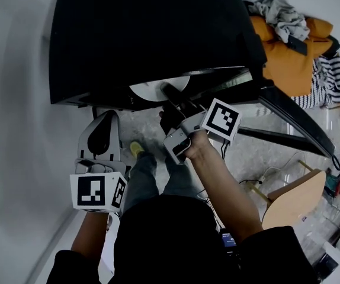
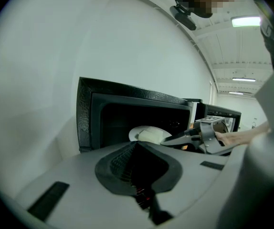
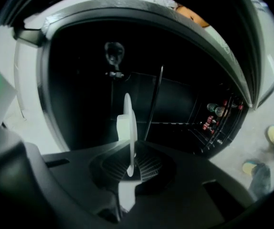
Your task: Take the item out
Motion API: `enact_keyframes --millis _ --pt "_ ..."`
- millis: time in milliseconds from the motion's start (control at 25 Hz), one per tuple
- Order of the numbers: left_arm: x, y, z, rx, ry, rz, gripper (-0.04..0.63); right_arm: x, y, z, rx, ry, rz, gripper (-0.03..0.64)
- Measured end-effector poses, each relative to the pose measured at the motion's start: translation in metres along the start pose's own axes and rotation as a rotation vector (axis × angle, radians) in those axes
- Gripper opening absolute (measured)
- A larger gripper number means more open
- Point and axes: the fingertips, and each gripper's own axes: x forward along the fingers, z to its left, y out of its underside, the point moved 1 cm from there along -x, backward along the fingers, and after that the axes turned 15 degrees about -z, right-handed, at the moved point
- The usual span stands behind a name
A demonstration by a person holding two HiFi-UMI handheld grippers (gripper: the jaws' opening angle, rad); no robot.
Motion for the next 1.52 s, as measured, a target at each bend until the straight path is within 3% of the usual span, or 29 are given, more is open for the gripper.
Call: enact_keyframes --millis 240,560,960,1520 --pt "-0.011 -0.004 -0.001 -0.016 0.001 -0.015 0.005 -0.029 0.007 0.015 -0.044 -0.035 0.083 0.026" --pt "-0.032 -0.035 -0.025 -0.016 0.005 -0.011 0.005 -0.095 0.0 0.062 0.009 -0.077 0.115 0.026" --pt "-0.014 -0.028 0.001 -0.027 0.031 -0.049 0.005 -0.103 0.001 0.068 -0.012 -0.077 0.138 0.028" --pt "-0.006 -0.046 -0.009 -0.018 0.081 -0.095 0.005 -0.132 0.009 0.085 0.012 -0.088 0.138 0.026"
